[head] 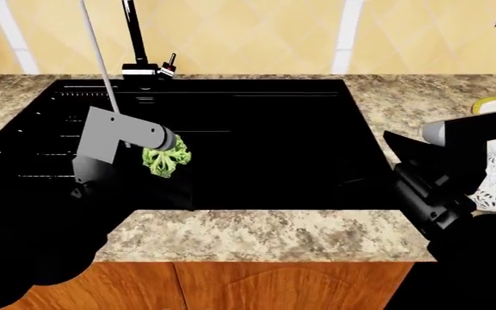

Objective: Pick the sweet potatos and broccolis from the sink and place them in one bowl. Place the broccoli in the other bowl. Then turn off the sink faucet.

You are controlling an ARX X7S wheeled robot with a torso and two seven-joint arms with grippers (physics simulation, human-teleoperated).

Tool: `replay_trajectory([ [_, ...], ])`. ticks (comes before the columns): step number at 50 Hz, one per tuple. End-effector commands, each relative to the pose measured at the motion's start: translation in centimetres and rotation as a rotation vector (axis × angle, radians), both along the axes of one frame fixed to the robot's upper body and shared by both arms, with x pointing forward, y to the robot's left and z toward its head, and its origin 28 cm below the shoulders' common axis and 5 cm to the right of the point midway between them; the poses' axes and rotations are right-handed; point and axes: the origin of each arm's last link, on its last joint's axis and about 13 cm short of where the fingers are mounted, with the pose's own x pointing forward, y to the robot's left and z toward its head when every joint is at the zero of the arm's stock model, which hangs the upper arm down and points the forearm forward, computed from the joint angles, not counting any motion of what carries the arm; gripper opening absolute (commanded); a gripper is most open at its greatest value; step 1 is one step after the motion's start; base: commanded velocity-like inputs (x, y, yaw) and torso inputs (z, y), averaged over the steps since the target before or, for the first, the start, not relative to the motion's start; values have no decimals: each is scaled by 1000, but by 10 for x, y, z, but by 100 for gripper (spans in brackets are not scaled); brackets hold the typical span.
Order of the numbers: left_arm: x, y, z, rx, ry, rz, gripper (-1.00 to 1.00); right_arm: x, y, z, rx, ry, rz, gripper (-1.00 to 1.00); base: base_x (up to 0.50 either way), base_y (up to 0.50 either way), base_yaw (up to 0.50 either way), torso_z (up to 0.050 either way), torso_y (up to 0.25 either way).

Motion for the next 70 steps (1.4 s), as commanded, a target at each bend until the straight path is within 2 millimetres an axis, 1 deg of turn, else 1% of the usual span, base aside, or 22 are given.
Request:
replay_trajectory([
  [1, 1, -3, 2, -16, -5, -3, -100, -1, -1, -1, -4, -4, -3, 100, -94, -500, 0, 0, 0],
  [21, 4, -5, 3, -27, -12, -11, -100, -2, -3, 2, -2, -27, -32, 100, -84, -500, 0, 0, 0],
  [39, 4, -6, 1, -19, -12, -14, -100, -3, -4, -2, -16, -17, -33, 100, -64, -500, 0, 0, 0],
  [47, 6, 0, 1, -24, -11, 0, -100, -3, -4, 1, -13, -22, -37, 100, -66, -500, 0, 0, 0],
  [55, 7, -3, 3, -32, -14, 1, -100, -4, -5, 1, -5, -36, -47, 100, -36, -500, 0, 0, 0],
  [60, 10, -2, 5, -29, -16, 2, -100, -2, -7, -1, -13, -42, -58, 100, 1, -319, 0, 0, 0],
  [70, 10, -3, 4, -39, -18, 0, -100, -1, -5, 3, -22, -67, -55, 100, 191, -197, 0, 0, 0],
])
